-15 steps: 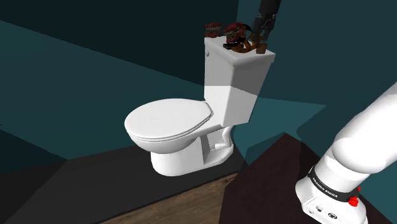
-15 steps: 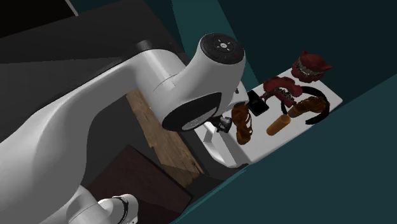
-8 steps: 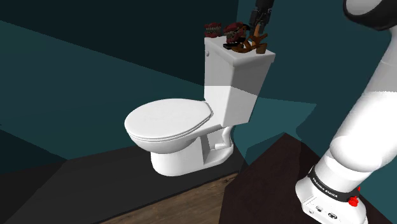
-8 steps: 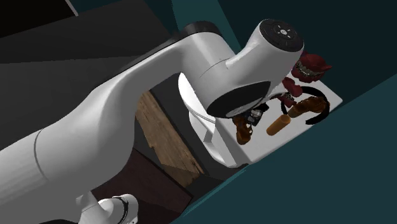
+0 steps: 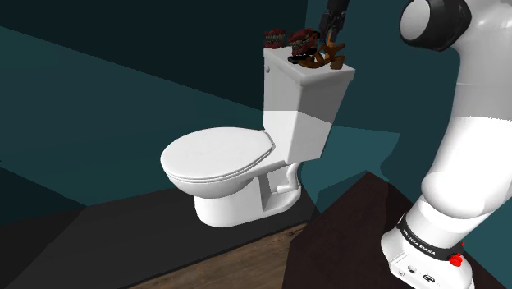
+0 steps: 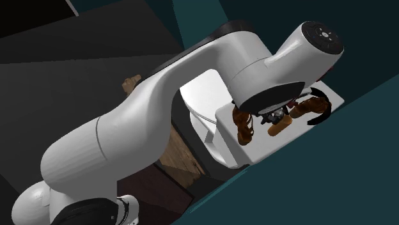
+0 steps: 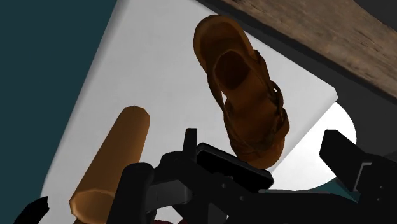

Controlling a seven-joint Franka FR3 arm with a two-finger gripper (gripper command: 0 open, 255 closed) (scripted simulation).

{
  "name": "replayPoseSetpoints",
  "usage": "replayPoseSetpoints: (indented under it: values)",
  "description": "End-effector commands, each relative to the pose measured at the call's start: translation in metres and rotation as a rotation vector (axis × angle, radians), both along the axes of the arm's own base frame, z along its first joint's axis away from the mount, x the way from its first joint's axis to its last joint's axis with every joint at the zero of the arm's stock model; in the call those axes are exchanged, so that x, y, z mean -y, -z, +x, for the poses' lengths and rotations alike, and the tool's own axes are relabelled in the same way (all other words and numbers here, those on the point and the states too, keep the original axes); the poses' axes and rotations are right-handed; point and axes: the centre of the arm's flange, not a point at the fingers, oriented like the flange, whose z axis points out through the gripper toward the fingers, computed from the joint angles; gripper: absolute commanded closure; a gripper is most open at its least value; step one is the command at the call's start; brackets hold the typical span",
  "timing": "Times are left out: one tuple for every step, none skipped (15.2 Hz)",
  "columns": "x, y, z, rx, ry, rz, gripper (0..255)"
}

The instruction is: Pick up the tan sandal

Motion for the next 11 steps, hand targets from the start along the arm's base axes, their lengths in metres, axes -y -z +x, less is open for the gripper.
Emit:
replayPoseSetpoints:
  values:
    - [0.001,0.01,0.0,0.001,0.0,0.0,0]
    - [0.001,0.015,0.0,0.001,0.0,0.0,0]
    - [0.001,0.021,0.0,0.001,0.0,0.0,0]
    - [0.001,0.024,0.0,0.001,0.0,0.0,0]
    - [0.001,0.024,0.0,0.001,0.0,0.0,0]
    - [0.001,0.024,0.0,0.001,0.0,0.0,255]
    - [0.001,0.024,0.0,0.001,0.0,0.0,255]
    - [0.001,0.024,0.0,0.001,0.0,0.0,255]
    - [0.001,0.024,0.0,0.001,0.0,0.0,255]
    - [0.001,0.024,0.0,0.001,0.0,0.0,255]
    - [0.001,0.024,0.0,0.001,0.0,0.0,255]
